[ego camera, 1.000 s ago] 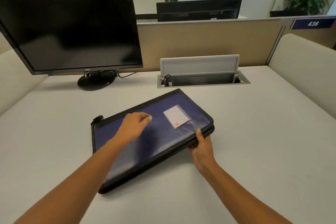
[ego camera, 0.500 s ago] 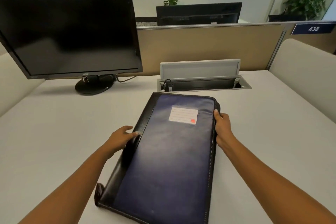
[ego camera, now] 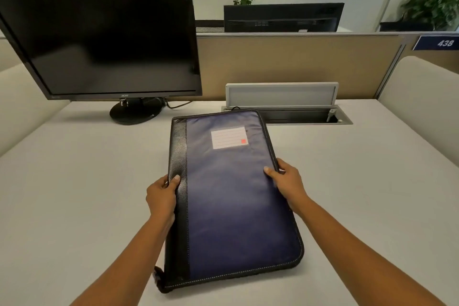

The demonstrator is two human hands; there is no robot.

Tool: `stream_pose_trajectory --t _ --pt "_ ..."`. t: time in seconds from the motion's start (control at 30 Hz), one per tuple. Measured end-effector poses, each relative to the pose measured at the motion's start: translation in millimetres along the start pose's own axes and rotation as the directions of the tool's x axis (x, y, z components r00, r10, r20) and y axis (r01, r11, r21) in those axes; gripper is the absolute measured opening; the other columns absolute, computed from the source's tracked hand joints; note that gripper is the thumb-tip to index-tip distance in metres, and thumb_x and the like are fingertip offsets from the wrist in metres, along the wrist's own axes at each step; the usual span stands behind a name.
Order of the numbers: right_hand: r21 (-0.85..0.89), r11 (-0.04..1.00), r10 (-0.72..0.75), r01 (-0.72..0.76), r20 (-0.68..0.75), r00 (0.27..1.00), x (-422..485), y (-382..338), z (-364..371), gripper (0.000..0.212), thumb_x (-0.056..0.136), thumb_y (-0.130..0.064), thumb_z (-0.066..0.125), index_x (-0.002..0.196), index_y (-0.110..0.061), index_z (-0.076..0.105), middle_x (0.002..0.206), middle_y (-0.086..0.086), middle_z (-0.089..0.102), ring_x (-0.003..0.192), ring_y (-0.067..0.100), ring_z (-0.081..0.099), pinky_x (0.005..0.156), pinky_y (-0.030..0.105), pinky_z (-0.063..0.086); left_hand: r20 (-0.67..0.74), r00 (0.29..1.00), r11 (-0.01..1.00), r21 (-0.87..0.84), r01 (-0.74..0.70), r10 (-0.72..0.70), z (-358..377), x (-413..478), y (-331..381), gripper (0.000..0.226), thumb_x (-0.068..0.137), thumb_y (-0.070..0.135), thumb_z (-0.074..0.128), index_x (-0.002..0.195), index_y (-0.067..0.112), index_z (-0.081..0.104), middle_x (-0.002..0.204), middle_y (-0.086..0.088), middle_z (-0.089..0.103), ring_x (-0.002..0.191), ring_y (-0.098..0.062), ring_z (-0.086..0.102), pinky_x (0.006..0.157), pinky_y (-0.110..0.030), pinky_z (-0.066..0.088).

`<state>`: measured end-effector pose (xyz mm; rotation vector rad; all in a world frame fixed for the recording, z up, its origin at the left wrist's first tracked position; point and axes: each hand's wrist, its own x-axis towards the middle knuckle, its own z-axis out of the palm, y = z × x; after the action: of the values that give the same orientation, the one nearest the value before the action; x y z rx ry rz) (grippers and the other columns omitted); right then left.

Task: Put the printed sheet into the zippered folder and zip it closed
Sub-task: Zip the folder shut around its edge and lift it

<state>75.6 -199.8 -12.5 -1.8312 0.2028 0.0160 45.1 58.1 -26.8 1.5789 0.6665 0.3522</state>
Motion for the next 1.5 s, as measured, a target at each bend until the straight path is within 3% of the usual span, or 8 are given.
stream_pose_trajectory --t 0.17,0.33,0.6,0.77,0.9,1.1,1.27,1.5 --pt "-0.077 0.996 -0.039 0.041 0.033 0.999 -14 13 6 0.047 0.086 -0.014 0.061 0.131 -0.012 0.047 0.125 0.008 0.058 0.107 0.021 0.054 0.093 0.030 0.043 0.006 0.997 0.968 0.240 -0.073 0.073 3 -4 -3 0.027 0.092 0.014 0.054 0.110 -0.003 0.063 0.104 -0.020 0.066 0.086 -0.024 0.053 0.075 -0.029 0.036" --pt "-0.118 0.993 0.009 -0.006 0.024 1.000 -22 25 7 0.049 0.087 -0.016 0.060 0.133 -0.011 0.043 0.132 0.010 0.054 0.119 0.030 0.052 0.101 0.038 0.042 0.151 0.982 0.805 0.565 -0.181 0.115 8 1 -13 0.029 0.097 0.016 0.043 0.098 -0.008 0.059 0.098 -0.027 0.063 0.080 -0.031 0.051 0.068 -0.031 0.034" --pt "-0.233 0.972 -0.031 0.034 0.015 0.999 -23 35 15 0.048 0.091 -0.019 0.054 0.135 -0.011 0.039 0.137 0.010 0.050 0.123 0.028 0.049 0.105 0.037 0.039 0.232 0.948 0.661 0.680 -0.318 0.218 7 5 -25 0.025 0.097 0.012 0.042 0.096 -0.007 0.058 0.092 -0.028 0.064 0.073 -0.030 0.050 0.063 -0.032 0.036" --pt "-0.391 0.920 -0.036 0.025 -0.022 0.999 -20 41 26 0.043 0.097 -0.023 0.039 0.136 -0.006 0.036 0.140 0.012 0.045 0.125 0.029 0.046 0.108 0.040 0.037 0.339 0.929 0.628 0.693 -0.354 0.150 6 -2 -29 0.042 0.096 0.023 0.045 0.127 -0.005 0.043 0.125 -0.025 0.055 0.113 -0.038 0.051 0.095 -0.041 0.041" --pt "-0.478 0.878 -0.044 0.036 -0.004 0.999 -23 44 31 0.050 0.099 -0.025 0.030 0.145 -0.009 0.019 0.153 0.008 0.023 0.140 0.022 0.025 0.116 0.032 0.018 0.410 0.904 0.472 0.777 -0.417 0.124 3 -23 -34 0.068 0.096 0.045 0.033 0.148 0.007 0.010 0.157 -0.012 0.011 0.145 -0.028 0.010 0.118 -0.037 0.011" --pt "-0.726 0.663 -0.115 0.183 0.142 0.983 -40 40 48 0.055 0.098 -0.035 0.028 0.146 -0.013 0.011 0.157 0.006 0.009 0.145 0.022 0.007 0.118 0.035 0.006 0.546 0.829 0.227 0.797 -0.559 0.121 11 -56 -41 0.073 0.093 0.057 0.014 0.148 0.014 -0.002 0.158 -0.006 -0.004 0.146 -0.023 -0.005 0.118 -0.036 -0.003" --pt "-0.804 0.535 -0.111 0.261 0.239 0.965 -51 42 60 0.057 0.097 -0.044 0.021 0.146 -0.020 0.003 0.158 0.005 0.000 0.145 0.023 -0.004 0.117 0.042 -0.003 0.535 0.835 0.208 0.809 -0.550 0.128 16 -62 -42 0.069 0.096 0.051 0.018 0.148 0.011 -0.005 0.158 -0.009 -0.006 0.146 -0.024 -0.008 0.118 -0.037 -0.004" --pt "-0.802 0.530 -0.121 0.275 0.249 0.961 -39 41 61 0.057 0.097 -0.043 0.021 0.146 -0.019 0.003 0.158 0.005 0.000 0.145 0.023 -0.004 0.117 0.042 -0.004 0.541 0.831 0.211 0.804 -0.556 0.129 24 -55 -38 0.069 0.096 0.051 0.017 0.148 0.011 -0.005 0.158 -0.009 -0.005 0.146 -0.025 -0.006 0.118 -0.037 -0.004"
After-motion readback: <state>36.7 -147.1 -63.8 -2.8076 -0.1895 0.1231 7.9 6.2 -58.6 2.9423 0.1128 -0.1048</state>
